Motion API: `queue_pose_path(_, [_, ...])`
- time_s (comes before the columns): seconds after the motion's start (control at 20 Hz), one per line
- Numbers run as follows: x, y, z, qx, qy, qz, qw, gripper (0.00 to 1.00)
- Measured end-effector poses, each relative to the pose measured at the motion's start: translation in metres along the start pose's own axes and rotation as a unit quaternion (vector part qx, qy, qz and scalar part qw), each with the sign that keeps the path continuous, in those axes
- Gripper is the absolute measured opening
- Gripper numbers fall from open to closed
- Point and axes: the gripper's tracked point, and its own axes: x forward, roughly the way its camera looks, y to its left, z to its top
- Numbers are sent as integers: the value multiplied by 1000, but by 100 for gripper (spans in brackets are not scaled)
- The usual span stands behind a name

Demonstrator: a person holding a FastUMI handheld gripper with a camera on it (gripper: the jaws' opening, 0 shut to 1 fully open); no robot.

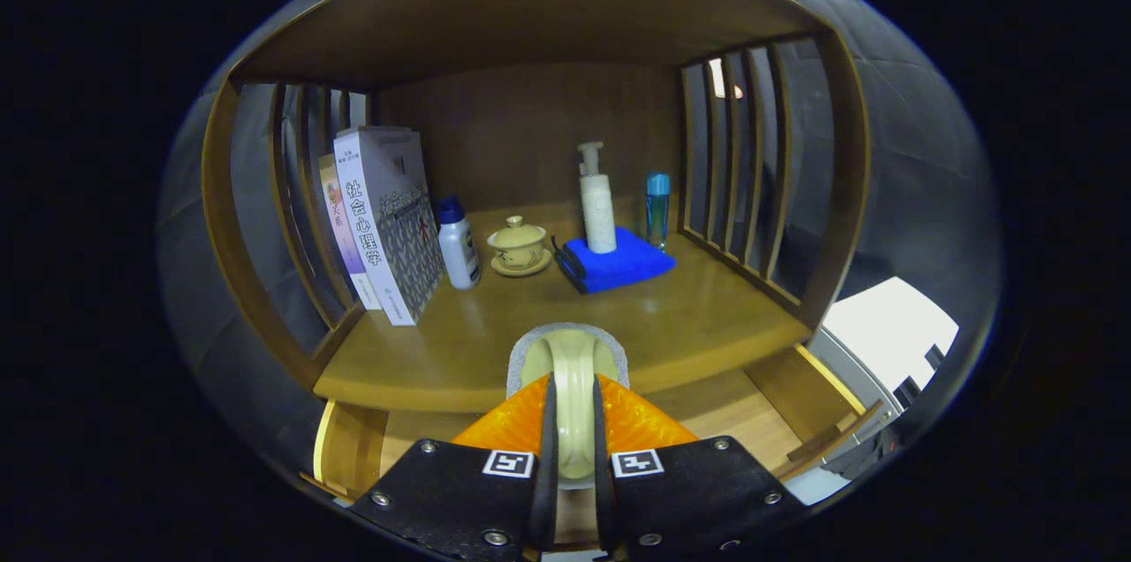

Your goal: Pull open the drawer, take out the items inside it, and place them on the countertop above the cabinet.

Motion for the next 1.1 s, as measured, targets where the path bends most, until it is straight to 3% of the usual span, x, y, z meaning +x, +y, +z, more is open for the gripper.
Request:
queue_pose_path(0.35, [46,9,38,-53,-17,23,998,19])
queue_pose_path(0.8, [90,7,29,-87,9,60,994,24])
queue_pose_path(1.1, [67,9,45,-79,-49,55,994,95])
